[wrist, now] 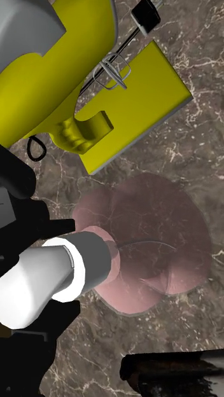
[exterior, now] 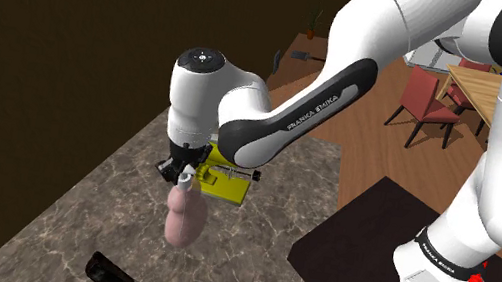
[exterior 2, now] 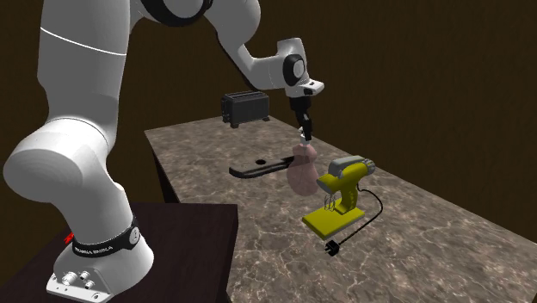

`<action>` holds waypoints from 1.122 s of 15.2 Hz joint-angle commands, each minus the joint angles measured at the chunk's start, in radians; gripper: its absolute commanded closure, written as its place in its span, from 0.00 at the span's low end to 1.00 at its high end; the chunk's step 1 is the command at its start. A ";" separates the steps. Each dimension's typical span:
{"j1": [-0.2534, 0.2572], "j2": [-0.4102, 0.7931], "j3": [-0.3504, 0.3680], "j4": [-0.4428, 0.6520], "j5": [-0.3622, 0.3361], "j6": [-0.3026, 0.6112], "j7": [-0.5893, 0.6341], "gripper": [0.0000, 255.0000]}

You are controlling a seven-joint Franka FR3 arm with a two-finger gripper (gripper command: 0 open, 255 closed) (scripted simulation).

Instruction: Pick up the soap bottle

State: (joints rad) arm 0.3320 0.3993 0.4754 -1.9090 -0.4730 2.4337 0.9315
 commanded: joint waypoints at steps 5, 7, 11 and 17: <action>-0.010 -0.028 0.016 0.014 0.030 -0.039 -0.025 1.00; -0.015 -0.043 0.023 0.022 0.045 -0.059 -0.037 1.00; -0.024 -0.071 0.036 0.040 0.073 -0.099 -0.060 1.00; -0.033 -0.102 0.049 0.069 0.106 -0.153 -0.087 1.00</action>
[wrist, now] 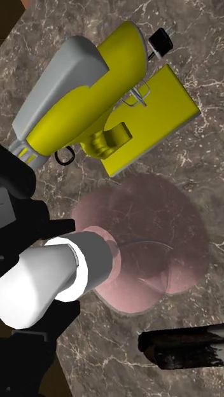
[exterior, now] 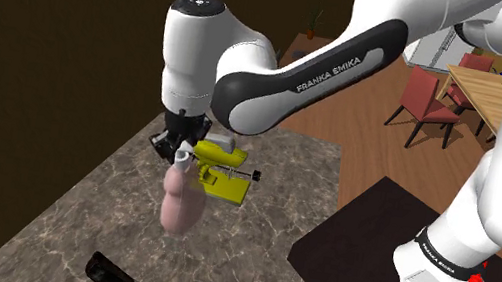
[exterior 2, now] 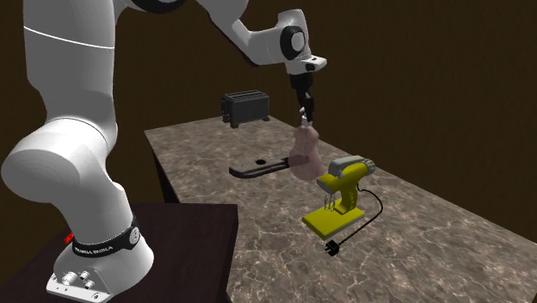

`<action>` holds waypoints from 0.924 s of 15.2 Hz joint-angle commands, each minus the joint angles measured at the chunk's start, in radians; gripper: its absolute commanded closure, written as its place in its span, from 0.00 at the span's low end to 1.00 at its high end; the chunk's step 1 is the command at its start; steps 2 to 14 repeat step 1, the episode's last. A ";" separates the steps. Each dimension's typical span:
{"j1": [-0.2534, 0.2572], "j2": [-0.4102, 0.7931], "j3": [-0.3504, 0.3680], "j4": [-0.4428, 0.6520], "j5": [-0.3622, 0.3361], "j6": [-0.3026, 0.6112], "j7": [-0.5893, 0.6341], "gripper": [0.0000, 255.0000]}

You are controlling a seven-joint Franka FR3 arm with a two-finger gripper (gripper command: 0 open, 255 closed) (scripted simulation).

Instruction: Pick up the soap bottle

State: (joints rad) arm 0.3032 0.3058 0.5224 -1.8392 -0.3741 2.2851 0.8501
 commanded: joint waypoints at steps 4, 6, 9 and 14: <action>-0.004 -0.009 0.002 -0.001 0.007 -0.005 -0.006 1.00; -0.004 -0.009 0.002 -0.001 0.007 -0.005 -0.006 1.00; -0.004 -0.009 0.002 -0.001 0.007 -0.005 -0.006 1.00; -0.004 -0.009 0.002 -0.001 0.007 -0.005 -0.006 1.00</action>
